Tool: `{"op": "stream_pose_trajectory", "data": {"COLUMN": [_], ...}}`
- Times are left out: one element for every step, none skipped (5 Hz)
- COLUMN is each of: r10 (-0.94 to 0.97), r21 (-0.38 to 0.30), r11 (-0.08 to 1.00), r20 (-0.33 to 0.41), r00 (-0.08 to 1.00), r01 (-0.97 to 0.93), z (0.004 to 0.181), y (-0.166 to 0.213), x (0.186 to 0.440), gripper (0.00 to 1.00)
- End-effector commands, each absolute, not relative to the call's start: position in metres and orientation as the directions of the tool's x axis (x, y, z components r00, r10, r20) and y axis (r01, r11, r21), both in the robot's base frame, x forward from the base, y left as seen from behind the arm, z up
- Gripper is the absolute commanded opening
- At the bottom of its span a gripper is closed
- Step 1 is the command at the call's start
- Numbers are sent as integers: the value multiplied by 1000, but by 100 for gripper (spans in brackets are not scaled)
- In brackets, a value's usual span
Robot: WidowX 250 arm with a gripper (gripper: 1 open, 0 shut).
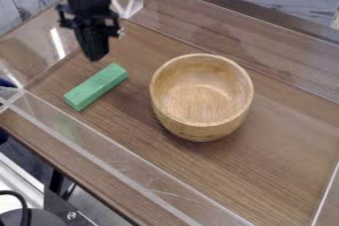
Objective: Put the green block in the brown bowl
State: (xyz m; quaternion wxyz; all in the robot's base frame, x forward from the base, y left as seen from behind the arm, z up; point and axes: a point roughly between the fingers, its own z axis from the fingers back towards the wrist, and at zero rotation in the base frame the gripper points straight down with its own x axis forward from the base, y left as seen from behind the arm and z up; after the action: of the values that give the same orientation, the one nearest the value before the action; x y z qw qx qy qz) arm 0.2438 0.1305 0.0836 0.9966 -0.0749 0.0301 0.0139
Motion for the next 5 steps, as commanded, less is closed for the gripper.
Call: {"op": "stream_pose_trajectory", "data": {"r10": [23, 20, 17, 14, 13], "r21": [-111, -108, -100, -93, -85], "r11": [994, 994, 995, 996, 996], "r20": [-10, -33, -52, -66, -86], "r00": [1000, 999, 998, 998, 996], "r01": [-24, -23, -23, -20, -20], "z": [89, 77, 66, 52, 39], "y": [140, 146, 149, 150, 151], "x": [248, 245, 243, 241, 241], "gripper": [100, 100, 100, 100, 100]}}
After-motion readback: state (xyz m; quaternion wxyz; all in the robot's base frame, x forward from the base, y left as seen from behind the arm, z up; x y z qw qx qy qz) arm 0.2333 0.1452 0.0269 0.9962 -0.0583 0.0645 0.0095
